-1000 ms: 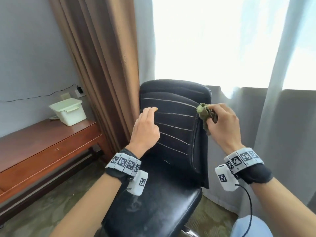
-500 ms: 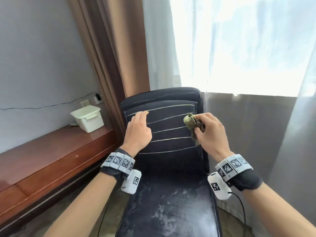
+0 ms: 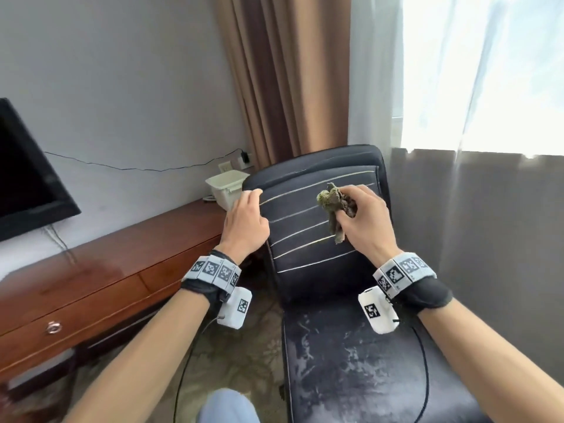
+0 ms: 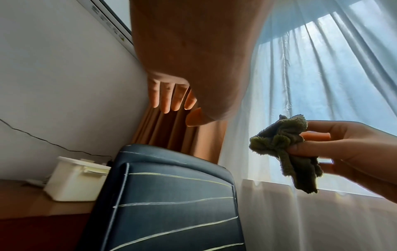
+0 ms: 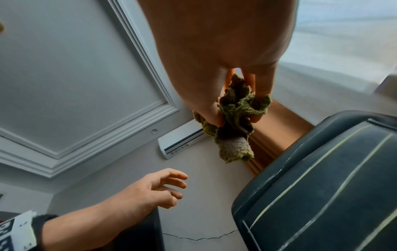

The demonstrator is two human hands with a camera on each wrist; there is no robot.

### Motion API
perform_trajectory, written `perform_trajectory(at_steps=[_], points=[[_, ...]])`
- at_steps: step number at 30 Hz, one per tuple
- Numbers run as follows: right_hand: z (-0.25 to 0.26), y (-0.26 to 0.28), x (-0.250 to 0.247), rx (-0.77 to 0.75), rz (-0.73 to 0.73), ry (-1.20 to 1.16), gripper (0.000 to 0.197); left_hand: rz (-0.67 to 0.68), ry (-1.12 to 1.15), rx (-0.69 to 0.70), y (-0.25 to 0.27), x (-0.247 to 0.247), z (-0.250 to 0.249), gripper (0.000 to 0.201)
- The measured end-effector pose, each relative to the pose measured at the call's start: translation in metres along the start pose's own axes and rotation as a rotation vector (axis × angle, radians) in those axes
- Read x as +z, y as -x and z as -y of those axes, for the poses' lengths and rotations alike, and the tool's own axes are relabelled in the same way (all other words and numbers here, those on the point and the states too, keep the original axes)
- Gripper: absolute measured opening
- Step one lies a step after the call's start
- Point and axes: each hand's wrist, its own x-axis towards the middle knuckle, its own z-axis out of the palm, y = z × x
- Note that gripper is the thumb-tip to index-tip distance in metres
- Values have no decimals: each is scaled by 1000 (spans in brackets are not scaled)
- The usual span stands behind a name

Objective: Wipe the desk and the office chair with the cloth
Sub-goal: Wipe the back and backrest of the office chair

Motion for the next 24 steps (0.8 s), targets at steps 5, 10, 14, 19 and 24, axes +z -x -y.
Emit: perform_trajectory(at_steps=[5, 10, 14, 19, 24], points=[[19, -2, 48, 18, 50, -103, 34, 8, -53, -69, 21, -14, 49, 56], [22, -7, 108, 132, 197, -200, 26, 69, -52, -104, 12, -3, 90, 58], [19, -22, 148, 161, 250, -190, 24, 77, -28, -111, -16, 9, 117, 59], [22, -52, 184, 163, 231, -216, 28, 73, 101, -370, -53, 19, 156, 68], [34, -70, 224, 68, 266, -202, 32, -25, 385, -472, -50, 36, 195, 47]])
